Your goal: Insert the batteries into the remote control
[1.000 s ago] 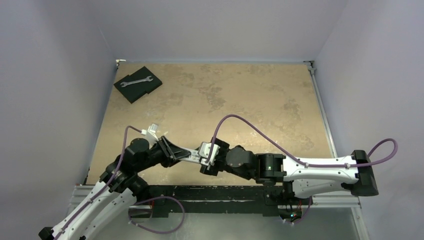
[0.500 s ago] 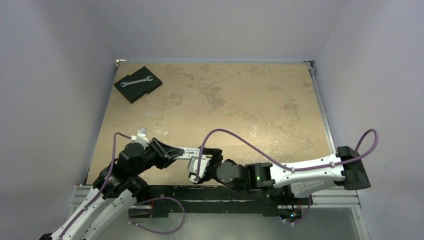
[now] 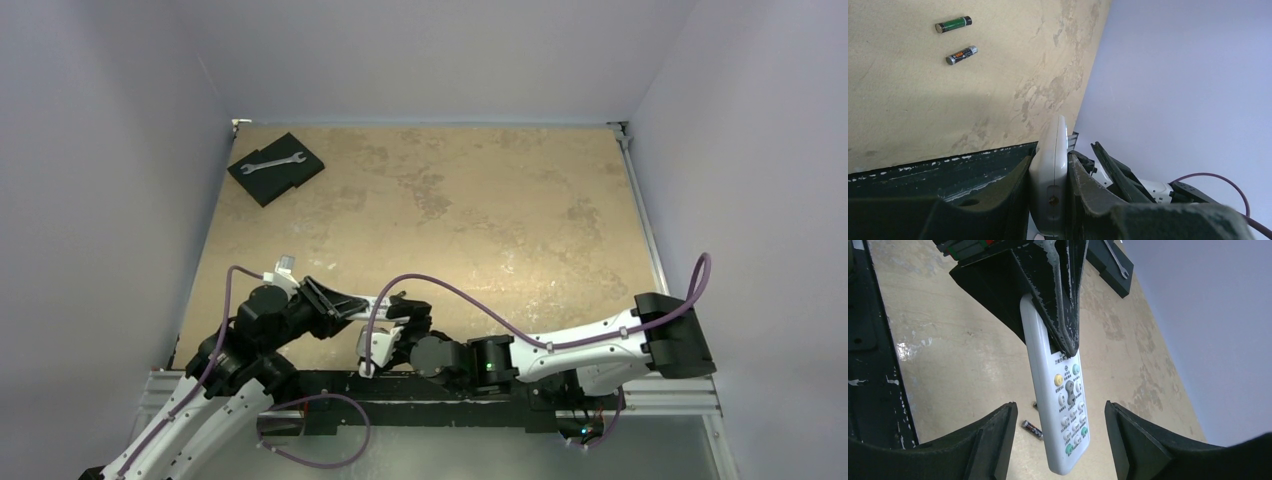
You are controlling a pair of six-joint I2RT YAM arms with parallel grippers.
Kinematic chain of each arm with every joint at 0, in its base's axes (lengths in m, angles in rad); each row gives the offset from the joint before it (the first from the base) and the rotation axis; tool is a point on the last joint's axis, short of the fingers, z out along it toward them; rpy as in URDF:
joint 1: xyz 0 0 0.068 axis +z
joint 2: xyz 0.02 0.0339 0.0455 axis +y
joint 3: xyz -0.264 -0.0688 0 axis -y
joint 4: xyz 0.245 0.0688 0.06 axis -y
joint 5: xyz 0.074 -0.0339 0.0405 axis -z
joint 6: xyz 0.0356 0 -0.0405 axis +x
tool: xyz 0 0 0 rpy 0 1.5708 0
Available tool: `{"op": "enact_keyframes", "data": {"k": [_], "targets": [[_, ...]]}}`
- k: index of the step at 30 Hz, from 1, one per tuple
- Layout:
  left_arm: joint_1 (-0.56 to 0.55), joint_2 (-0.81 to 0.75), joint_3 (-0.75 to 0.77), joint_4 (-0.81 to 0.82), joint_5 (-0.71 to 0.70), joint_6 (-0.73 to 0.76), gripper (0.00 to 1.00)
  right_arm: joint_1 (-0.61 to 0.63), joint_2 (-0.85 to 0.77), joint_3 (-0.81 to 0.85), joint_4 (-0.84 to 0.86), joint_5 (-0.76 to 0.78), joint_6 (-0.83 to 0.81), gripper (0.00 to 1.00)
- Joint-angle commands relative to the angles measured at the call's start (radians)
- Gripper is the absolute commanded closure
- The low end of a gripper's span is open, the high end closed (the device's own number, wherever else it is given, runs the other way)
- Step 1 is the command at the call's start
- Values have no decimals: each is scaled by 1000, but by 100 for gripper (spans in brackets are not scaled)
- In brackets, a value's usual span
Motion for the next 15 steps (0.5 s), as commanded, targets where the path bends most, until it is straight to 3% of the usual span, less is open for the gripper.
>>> {"op": "enact_keyframes", "data": {"k": [1, 15], "targets": [[5, 3, 37, 48, 32, -15, 100, 6, 26, -2, 106, 63, -29, 27], [5, 18, 41, 70, 86, -27, 100, 11, 130, -6, 273, 255, -129, 32]]}}
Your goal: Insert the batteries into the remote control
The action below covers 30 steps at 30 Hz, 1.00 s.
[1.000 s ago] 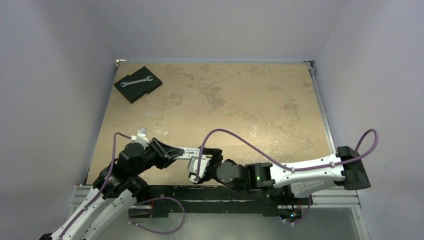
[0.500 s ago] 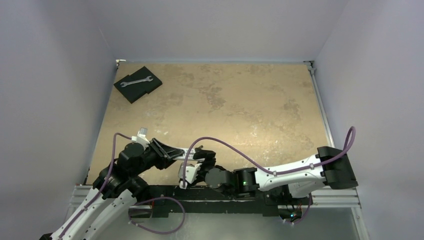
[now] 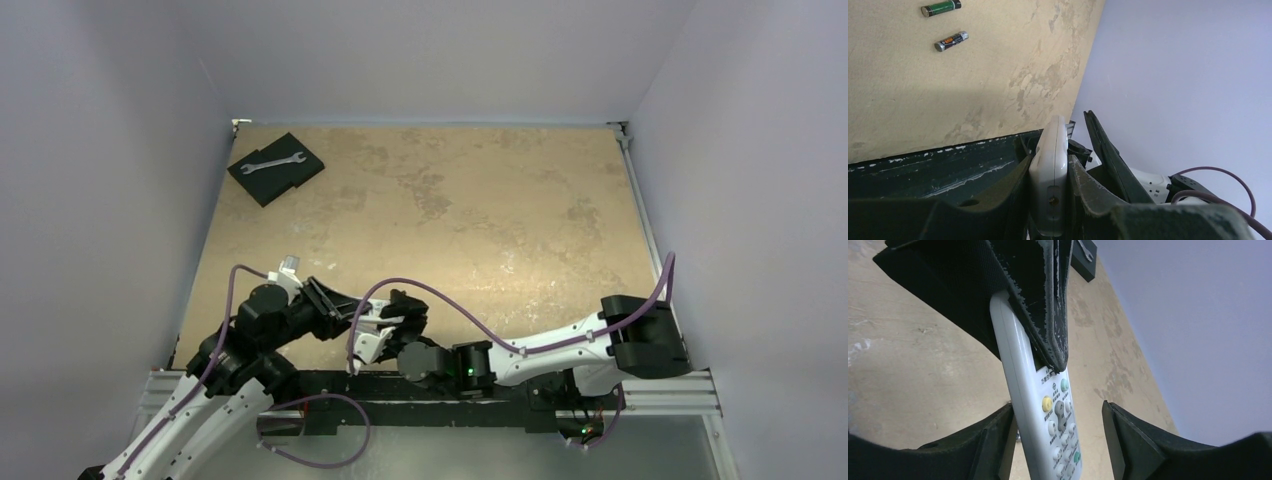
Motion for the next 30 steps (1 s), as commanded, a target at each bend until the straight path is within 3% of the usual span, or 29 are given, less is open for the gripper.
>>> {"op": "enact_keyframes", "data": {"k": [1, 8, 18, 19, 21, 25, 30], "targets": [[6, 9, 43, 53, 31, -15, 100, 9, -1, -7, 117, 90, -52, 32], [5, 12, 42, 56, 38, -13, 100, 11, -3, -20, 125, 107, -44, 47], [5, 20, 32, 65, 55, -5, 80, 13, -3, -42, 155, 145, -25, 100], [5, 20, 31, 64, 55, -2, 77, 13, -6, -46, 159, 147, -24, 100], [4, 21, 28, 70, 56, 3, 66, 14, -11, -52, 165, 147, -24, 100], [5, 25, 28, 77, 59, 19, 31, 15, -23, -68, 174, 154, -25, 100], [5, 26, 33, 98, 62, 54, 13, 14, -41, -90, 182, 167, -18, 100]]}}
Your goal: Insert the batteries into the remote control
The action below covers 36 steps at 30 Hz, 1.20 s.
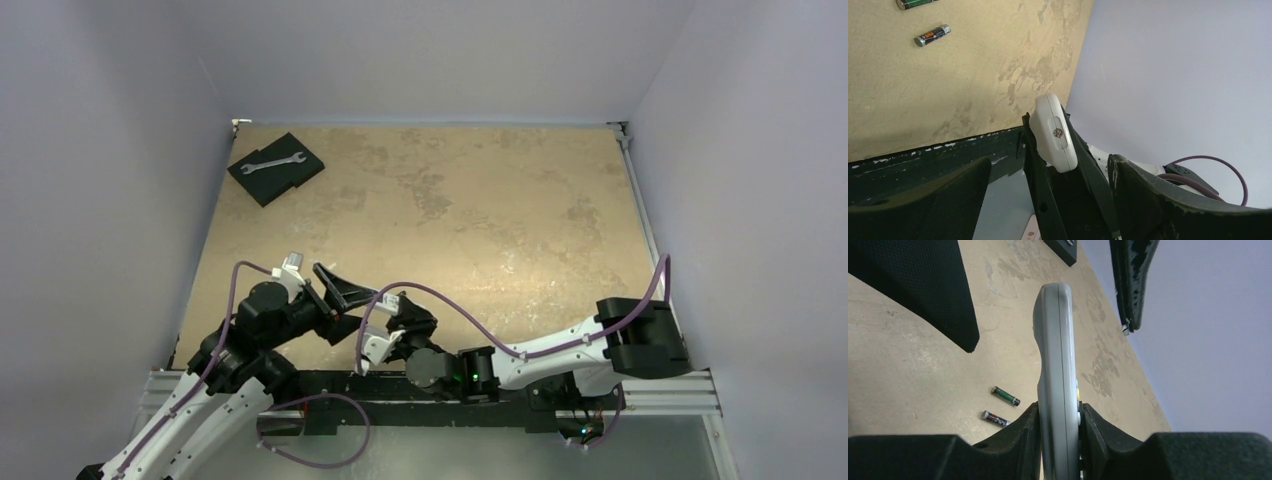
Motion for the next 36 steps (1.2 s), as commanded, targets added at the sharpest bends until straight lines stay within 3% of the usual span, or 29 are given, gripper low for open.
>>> {"op": "enact_keyframes", "data": {"k": [1, 14, 23, 36], "targets": [[5, 3, 28, 55, 17, 54, 12, -2, -56, -20, 62, 47, 28, 100], [5, 11, 89, -4, -31, 251, 5, -21, -150, -5, -177, -7, 255, 100], [6, 62, 95, 16, 14, 414, 1, -185, -238, 88, -466, -284, 481, 100], [6, 102, 93, 42, 11, 553, 1, -380, -370, 110, -666, -687, 649, 100]]}}
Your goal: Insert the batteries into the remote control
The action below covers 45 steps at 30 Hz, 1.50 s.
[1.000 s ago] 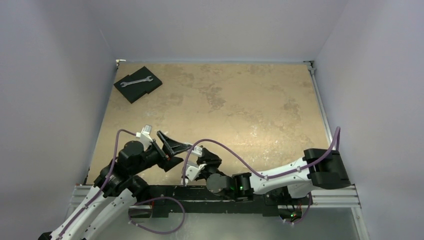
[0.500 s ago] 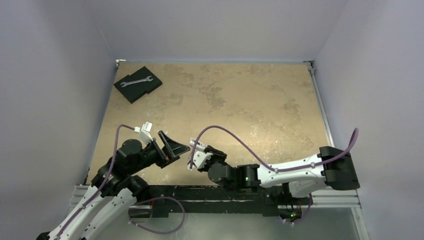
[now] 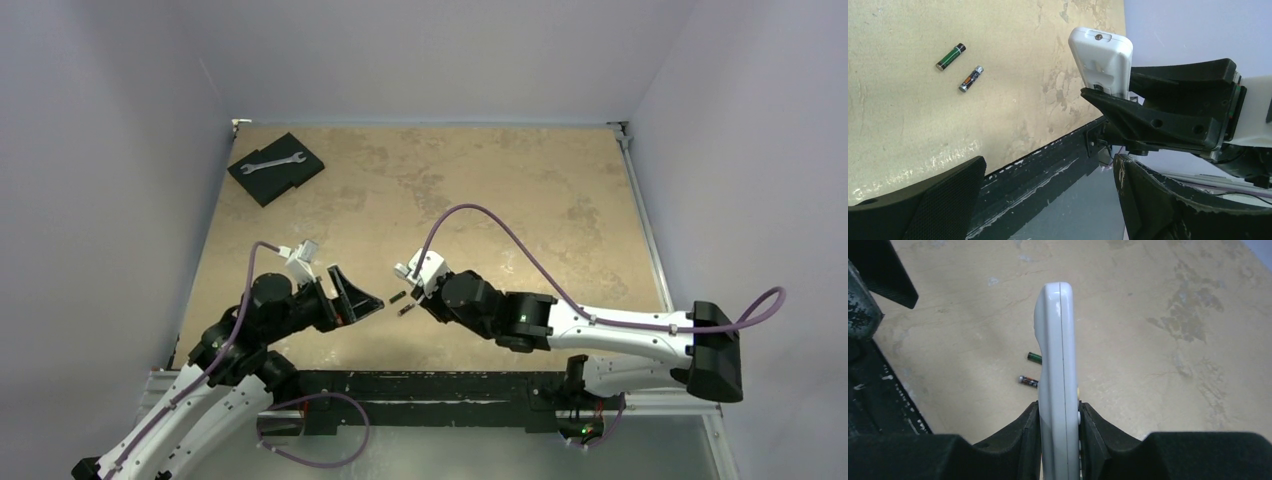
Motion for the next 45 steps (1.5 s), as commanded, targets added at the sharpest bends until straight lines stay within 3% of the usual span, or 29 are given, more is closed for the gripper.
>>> {"op": "enact_keyframes", "data": {"k": [1, 16, 32, 45], "targets": [[4, 28, 37, 45, 3, 76, 1, -48, -48, 51, -67, -201, 97, 100], [4, 97, 55, 174, 198, 216, 1, -223, -80, 89, -172, -713, 230, 100], [5, 131, 65, 311, 492, 289, 5, -287, -41, 70, -19, -1206, 352, 100], [4, 83, 16, 382, 563, 241, 25, -295, -1, 67, 113, -1296, 445, 100]]}}
